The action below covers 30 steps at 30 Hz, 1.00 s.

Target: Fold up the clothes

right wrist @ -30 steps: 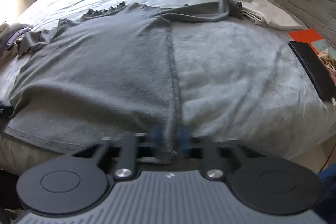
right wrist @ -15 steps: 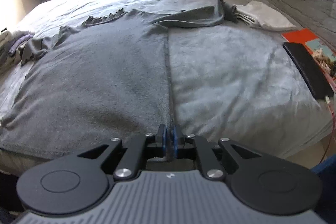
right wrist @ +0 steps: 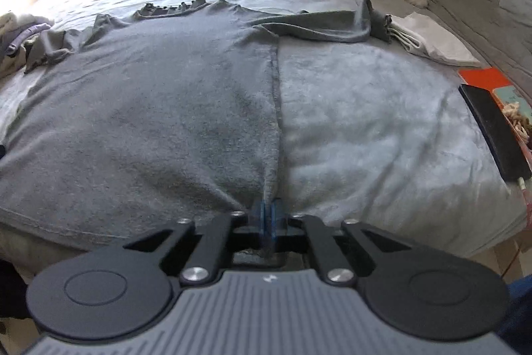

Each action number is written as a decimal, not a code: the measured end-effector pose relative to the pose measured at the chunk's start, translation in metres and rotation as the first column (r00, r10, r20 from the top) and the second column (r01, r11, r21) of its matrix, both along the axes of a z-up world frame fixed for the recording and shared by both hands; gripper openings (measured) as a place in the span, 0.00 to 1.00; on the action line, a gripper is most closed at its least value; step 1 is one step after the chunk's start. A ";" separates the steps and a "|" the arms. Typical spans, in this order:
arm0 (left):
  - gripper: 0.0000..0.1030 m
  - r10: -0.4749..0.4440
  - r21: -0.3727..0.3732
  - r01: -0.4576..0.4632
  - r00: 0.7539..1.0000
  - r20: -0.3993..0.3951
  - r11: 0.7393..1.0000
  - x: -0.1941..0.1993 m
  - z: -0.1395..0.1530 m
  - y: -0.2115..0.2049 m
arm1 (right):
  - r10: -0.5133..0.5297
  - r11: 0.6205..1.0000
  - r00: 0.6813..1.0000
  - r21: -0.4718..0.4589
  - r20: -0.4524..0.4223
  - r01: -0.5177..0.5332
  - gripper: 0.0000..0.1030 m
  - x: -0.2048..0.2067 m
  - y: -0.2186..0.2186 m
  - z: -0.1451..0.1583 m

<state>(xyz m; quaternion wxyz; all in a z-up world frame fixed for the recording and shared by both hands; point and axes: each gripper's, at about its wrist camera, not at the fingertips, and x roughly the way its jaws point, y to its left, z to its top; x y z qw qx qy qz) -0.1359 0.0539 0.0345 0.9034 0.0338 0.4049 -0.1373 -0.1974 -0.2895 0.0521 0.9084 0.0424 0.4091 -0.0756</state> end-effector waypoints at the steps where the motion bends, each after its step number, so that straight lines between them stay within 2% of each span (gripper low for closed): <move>1: 0.04 0.009 -0.014 -0.009 1.000 0.001 1.000 -0.002 0.004 0.004 | 0.006 1.000 1.000 -0.008 -0.005 -0.006 0.03 0.000 0.002 -0.001; 4: 0.06 0.036 -0.057 -0.035 0.999 0.011 0.998 -0.002 0.019 0.020 | 0.036 0.999 0.999 0.027 0.033 -0.037 0.04 -0.012 -0.003 0.015; 6: 0.09 0.060 -0.089 -0.057 0.998 0.026 0.994 0.000 0.030 0.032 | 0.065 0.998 0.998 0.021 0.022 -0.065 0.07 -0.013 -0.003 0.020; 9: 0.21 0.111 -0.073 -0.104 0.987 0.116 0.992 0.002 0.045 0.044 | 0.093 0.995 0.994 -0.029 0.053 -0.092 0.34 -0.010 -0.009 0.034; 10: 0.22 0.113 -0.067 -0.106 0.986 0.124 0.992 0.005 0.046 0.044 | 0.087 0.996 0.993 -0.038 0.077 -0.084 0.50 -0.007 -0.014 0.041; 11: 0.22 0.107 -0.067 -0.099 0.987 0.119 0.993 0.009 0.046 0.043 | 0.069 0.997 0.993 -0.035 0.098 -0.066 0.54 -0.003 -0.020 0.047; 13: 0.24 0.108 -0.082 -0.099 0.988 0.109 0.992 0.016 0.048 0.041 | 0.018 1.000 0.991 -0.024 0.129 -0.015 0.54 0.005 -0.033 0.055; 14: 0.28 0.111 -0.093 -0.102 0.988 0.104 0.990 0.019 0.049 0.041 | -0.012 1.000 0.990 -0.015 0.137 0.014 0.54 0.007 -0.037 0.057; 15: 0.33 0.116 -0.100 -0.106 0.988 0.104 0.989 0.023 0.050 0.040 | -0.025 1.000 0.989 0.008 0.143 0.025 0.54 0.007 -0.039 0.058; 18: 0.38 0.133 -0.101 -0.120 0.982 0.134 0.988 0.035 0.062 0.037 | -0.041 0.997 0.987 0.065 0.155 0.031 0.54 0.004 -0.042 0.060; 23: 0.40 0.123 -0.095 -0.107 0.976 0.178 0.990 0.069 0.082 0.026 | 0.000 1.000 0.989 0.006 0.145 -0.001 0.54 0.016 -0.043 0.060; 26: 0.44 0.103 -0.078 -0.090 0.976 0.189 0.993 0.102 0.088 0.018 | 0.021 0.999 0.991 -0.032 0.133 -0.017 0.54 0.048 -0.054 0.062; 30: 0.44 0.088 -0.043 -0.082 0.982 0.170 0.996 0.142 0.077 0.008 | 0.015 0.998 0.991 -0.062 0.135 -0.006 0.54 0.094 -0.076 0.065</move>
